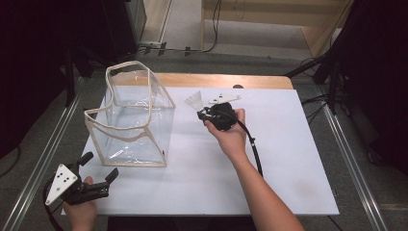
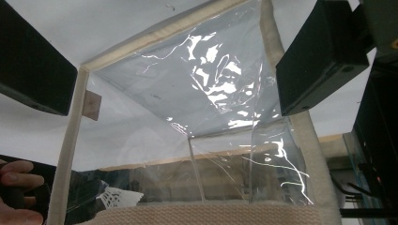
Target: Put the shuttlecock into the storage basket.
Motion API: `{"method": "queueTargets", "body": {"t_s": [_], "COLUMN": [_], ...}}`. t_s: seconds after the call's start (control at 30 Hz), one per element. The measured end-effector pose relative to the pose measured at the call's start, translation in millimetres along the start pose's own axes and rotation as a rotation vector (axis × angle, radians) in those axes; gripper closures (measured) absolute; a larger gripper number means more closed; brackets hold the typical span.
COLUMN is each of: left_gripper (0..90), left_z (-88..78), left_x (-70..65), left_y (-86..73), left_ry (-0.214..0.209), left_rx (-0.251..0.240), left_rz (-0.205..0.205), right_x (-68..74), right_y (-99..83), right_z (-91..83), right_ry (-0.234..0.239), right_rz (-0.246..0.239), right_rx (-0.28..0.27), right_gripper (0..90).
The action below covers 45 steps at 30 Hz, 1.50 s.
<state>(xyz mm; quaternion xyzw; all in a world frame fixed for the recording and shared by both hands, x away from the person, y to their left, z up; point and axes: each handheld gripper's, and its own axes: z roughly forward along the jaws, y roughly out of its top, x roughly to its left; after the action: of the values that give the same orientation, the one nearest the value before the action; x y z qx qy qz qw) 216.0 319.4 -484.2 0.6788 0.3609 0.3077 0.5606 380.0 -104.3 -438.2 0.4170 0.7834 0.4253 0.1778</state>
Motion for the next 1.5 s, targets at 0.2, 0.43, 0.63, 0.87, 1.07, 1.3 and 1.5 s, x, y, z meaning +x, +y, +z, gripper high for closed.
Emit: {"method": "queueTargets", "body": {"t_s": [0.2,0.43,0.63,0.87,1.07,1.3,1.5], "left_gripper": [0.0,0.0,0.0,0.0,0.0,0.0,0.0], "left_z": [0.0,0.0,0.0,0.1,0.2,0.2,0.1], "left_x": [0.0,0.0,0.0,-0.1,-0.1,-0.1,0.0], "left_y": [0.0,0.0,0.0,0.0,0.0,0.0,0.0], "left_ry": [0.0,0.0,0.0,0.0,0.0,0.0,-0.001], "left_rx": [0.0,0.0,0.0,0.001,0.001,0.001,0.001], "left_rz": [0.001,0.001,0.0,0.002,0.003,0.002,0.001], "right_x": [1.4,3.5,5.1,9.8,13.1,18.0,22.2], "right_y": [1.9,4.4,7.7,12.6,15.7,21.3,26.4], "right_z": [-4.4,-9.5,-14.3,-19.9,-21.4,-25.4,-29.4], "right_ry": [0.002,0.006,0.009,0.018,0.025,0.03,0.036], "right_rz": [0.002,0.003,-0.001,-0.011,-0.017,-0.028,-0.037], "right_rx": [-0.014,-0.03,-0.048,-0.065,-0.075,-0.09,-0.107], "right_gripper": [63.1,63.1,63.1,63.1,63.1,63.1,63.1]}}
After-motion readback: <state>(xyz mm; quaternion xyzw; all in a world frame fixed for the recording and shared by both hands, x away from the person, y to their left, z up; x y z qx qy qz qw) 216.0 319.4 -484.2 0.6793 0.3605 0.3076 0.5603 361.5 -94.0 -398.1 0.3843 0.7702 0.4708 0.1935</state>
